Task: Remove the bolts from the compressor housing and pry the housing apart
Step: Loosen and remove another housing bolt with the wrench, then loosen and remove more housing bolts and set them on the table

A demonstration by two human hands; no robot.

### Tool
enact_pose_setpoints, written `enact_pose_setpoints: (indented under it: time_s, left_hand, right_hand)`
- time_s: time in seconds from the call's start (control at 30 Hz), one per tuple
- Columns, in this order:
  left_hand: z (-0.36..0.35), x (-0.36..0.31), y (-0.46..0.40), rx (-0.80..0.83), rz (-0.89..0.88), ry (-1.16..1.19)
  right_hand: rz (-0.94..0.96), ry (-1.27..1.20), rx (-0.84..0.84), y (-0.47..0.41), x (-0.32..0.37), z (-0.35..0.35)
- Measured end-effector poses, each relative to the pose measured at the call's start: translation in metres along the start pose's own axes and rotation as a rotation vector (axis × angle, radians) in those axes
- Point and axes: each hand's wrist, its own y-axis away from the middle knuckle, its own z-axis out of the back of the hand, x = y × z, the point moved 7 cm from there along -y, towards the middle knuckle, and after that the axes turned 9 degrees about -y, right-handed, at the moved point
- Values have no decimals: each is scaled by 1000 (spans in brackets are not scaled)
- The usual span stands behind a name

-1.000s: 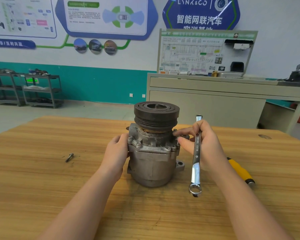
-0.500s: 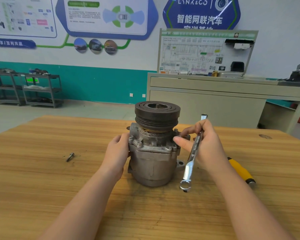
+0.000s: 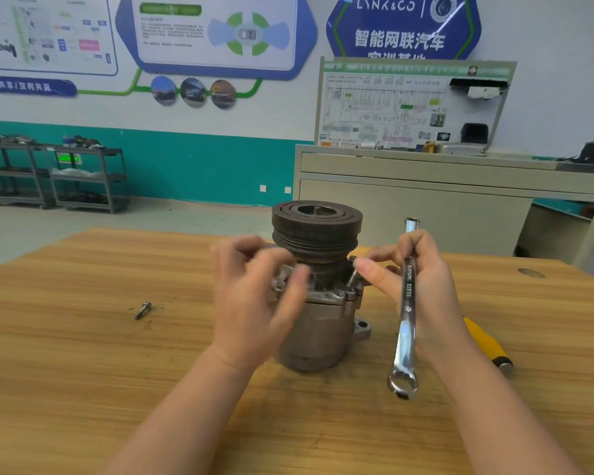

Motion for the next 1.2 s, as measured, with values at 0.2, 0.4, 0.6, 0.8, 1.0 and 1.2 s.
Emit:
enact_pose_setpoints:
  time_s: [0.2,0.4,0.6,0.8,1.0,1.2]
  left_hand:
    - [-17,-35,7,166,-189,-124]
    - [-18,-29,7,182,-161,-94]
    - [18,43,-5,-190,417,6]
    - [41,179,51,370,1320,-586]
    - [40,194,69,490,1351,-732]
    - [36,202,74,543,1312,-767]
  right_hand:
    - [22,50,75,7,0,-16]
    - [63,64,47,8,3,-15]
    - [115,52,-53,7,0,-4]
    - [0,-85,-266,2,-15,18]
    - [-61,-129,-246,0,-26,20]
    - [-54,-148,-239,-1,-27,20]
